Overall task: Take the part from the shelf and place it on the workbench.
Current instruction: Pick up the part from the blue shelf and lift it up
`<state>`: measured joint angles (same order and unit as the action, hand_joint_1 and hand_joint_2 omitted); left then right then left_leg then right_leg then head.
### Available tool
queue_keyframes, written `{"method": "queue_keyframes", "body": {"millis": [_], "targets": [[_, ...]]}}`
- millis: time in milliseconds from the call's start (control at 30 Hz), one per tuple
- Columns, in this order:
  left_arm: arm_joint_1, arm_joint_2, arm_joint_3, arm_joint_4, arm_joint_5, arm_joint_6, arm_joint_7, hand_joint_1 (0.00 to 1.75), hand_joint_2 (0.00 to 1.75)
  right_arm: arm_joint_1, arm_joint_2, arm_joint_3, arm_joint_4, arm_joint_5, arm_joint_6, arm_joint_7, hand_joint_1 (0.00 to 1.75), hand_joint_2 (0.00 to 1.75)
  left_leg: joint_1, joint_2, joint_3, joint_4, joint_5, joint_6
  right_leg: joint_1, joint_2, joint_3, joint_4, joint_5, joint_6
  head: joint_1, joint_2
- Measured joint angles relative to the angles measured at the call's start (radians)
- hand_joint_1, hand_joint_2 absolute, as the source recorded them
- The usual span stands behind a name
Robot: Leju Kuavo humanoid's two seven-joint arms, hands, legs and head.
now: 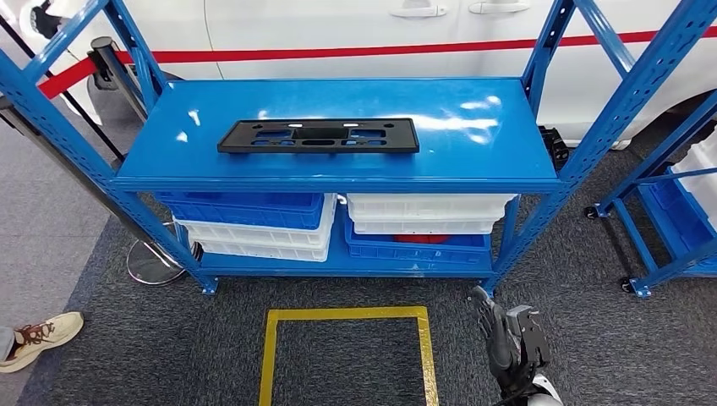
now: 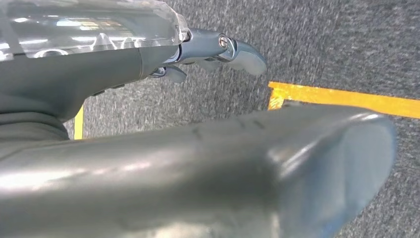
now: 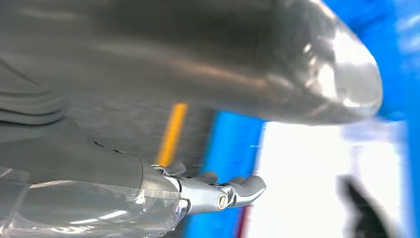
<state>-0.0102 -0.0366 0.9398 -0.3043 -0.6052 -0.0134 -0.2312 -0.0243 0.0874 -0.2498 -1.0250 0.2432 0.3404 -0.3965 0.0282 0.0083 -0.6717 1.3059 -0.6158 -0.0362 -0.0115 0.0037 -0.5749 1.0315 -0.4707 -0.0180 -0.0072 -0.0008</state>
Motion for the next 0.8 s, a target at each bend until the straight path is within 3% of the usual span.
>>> {"method": "queue_keyframes", "body": {"millis": [33,100,167,267,333,367,433,500,533,567,600,667,700,800], "targets": [[0.0,0.0,0.01,0.002,-0.007,0.0,-0.002,0.0,0.0,-0.001,0.001,0.011,-0.035,-0.01,0.007,-0.009,0.0,0.0,-0.002,0.0,0.002,-0.014,0.024,0.004,0.004,0.002,0.002,0.0,-0.001,-0.002,0.0,0.0],[-0.002,-0.001,0.028,0.005,-0.02,0.0,-0.007,0.0,0.0,-0.006,0.003,0.033,-0.106,-0.032,0.022,-0.028,0.0,0.0,-0.007,-0.003,0.049,-0.135,0.1,0.019,0.008,0.006,0.009,0.001,-0.004,-0.002,0.0,0.0],[-0.007,-0.002,0.048,0.007,-0.033,0.0,-0.011,0.0,0.0,-0.013,0.004,0.056,-0.175,-0.052,0.036,-0.046,0.0,0.0,-0.014,-0.005,0.093,-0.242,0.141,0.032,0.012,0.009,0.009,0.003,-0.006,0.003,0.001,0.0],[-0.013,-0.002,0.08,0.012,-0.05,0.0,-0.017,0.0,0.0,-0.018,0.005,0.09,-0.278,-0.082,0.06,-0.072,0.0,0.0,-0.019,-0.006,0.103,-0.273,0.144,0.041,0.012,0.01,0.003,0.002,-0.004,0.018,0.001,0.0],[-0.016,-0.006,0.1,0.015,-0.061,0.0,-0.021,0.0,0.0,-0.021,0.005,0.11,-0.346,-0.103,0.075,-0.09,0.0,0.0,-0.015,-0.004,0.108,-0.286,0.152,0.051,0.011,0.008,-0.004,0.02,-0.019,0.029,0.002,0.0],[-0.018,-0.007,0.11,0.016,-0.067,0.0,-0.023,0.0,0.0,-0.024,0.005,0.119,-0.38,-0.113,0.084,-0.099,0.0,0.0,-0.012,-0.003,0.111,-0.292,0.156,0.056,0.01,0.007,-0.019,0.055,-0.041,0.033,0.003,0.0],[-0.022,-0.009,0.132,0.019,-0.077,0.0,-0.025,0.0,0.0,-0.028,0.005,0.139,-0.445,-0.134,0.101,-0.116,0.0,0.0,-0.011,-0.001,0.112,-0.295,0.158,0.06,0.005,0.006,-0.077,0.175,-0.101,0.041,0.005,0.0],[-0.025,-0.009,0.155,0.024,-0.088,0.0,-0.027,0.0,0.0,-0.029,0.005,0.158,-0.507,-0.154,0.117,-0.133,0.0,0.0,-0.012,-0.001,0.112,-0.294,0.157,0.061,0.0,0.005,-0.125,0.266,-0.123,0.048,0.005,0.0],[-0.027,-0.01,0.166,0.026,-0.093,0.0,-0.028,0.0,0.0,-0.029,0.005,0.167,-0.541,-0.164,0.124,-0.142,0.0,0.0,-0.011,-0.001,0.113,-0.292,0.155,0.061,-0.002,0.004,-0.126,0.261,-0.106,0.05,0.005,0.0],[-0.028,-0.011,0.178,0.029,-0.099,0.0,-0.029,0.0,0.0,-0.031,0.005,0.178,-0.575,-0.174,0.131,-0.151,0.0,0.0,-0.011,-0.001,0.114,-0.29,0.154,0.059,-0.005,0.002,-0.107,0.219,-0.072,0.05,0.005,0.0],[-0.03,-0.012,0.189,0.031,-0.104,0.0,-0.03,0.0,0.0,-0.033,0.005,0.189,-0.61,-0.182,0.137,-0.16,0.0,0.0,-0.011,-0.001,0.115,-0.288,0.151,0.056,-0.007,0.0,-0.076,0.151,-0.033,0.05,0.005,0.0],[-0.033,-0.015,0.212,0.035,-0.114,0.0,-0.032,0.0,0.0,-0.041,0.004,0.218,-0.681,-0.197,0.146,-0.178,0.0,0.0,-0.014,-0.001,0.116,-0.284,0.146,0.047,-0.003,-0.004,-0.023,0.034,0.009,0.043,0.005,0.0],[-0.035,-0.015,0.223,0.037,-0.12,0.001,-0.033,0.0,0.0,-0.044,0.003,0.234,-0.715,-0.203,0.148,-0.187,0.0,0.0,-0.016,-0.001,0.115,-0.284,0.145,0.041,0.0,-0.004,-0.012,0.007,0.013,0.038,0.004,0.0],[-0.041,-0.016,0.256,0.043,-0.136,0.001,-0.038,0.0,0.0,-0.047,-0.005,0.283,-0.814,-0.217,0.147,-0.212,0.0,0.0,-0.015,0.001,0.116,-0.286,0.143,0.024,0.003,-0.002,-0.01,-0.006,0.013,0.02,0.004,0.0]]}}
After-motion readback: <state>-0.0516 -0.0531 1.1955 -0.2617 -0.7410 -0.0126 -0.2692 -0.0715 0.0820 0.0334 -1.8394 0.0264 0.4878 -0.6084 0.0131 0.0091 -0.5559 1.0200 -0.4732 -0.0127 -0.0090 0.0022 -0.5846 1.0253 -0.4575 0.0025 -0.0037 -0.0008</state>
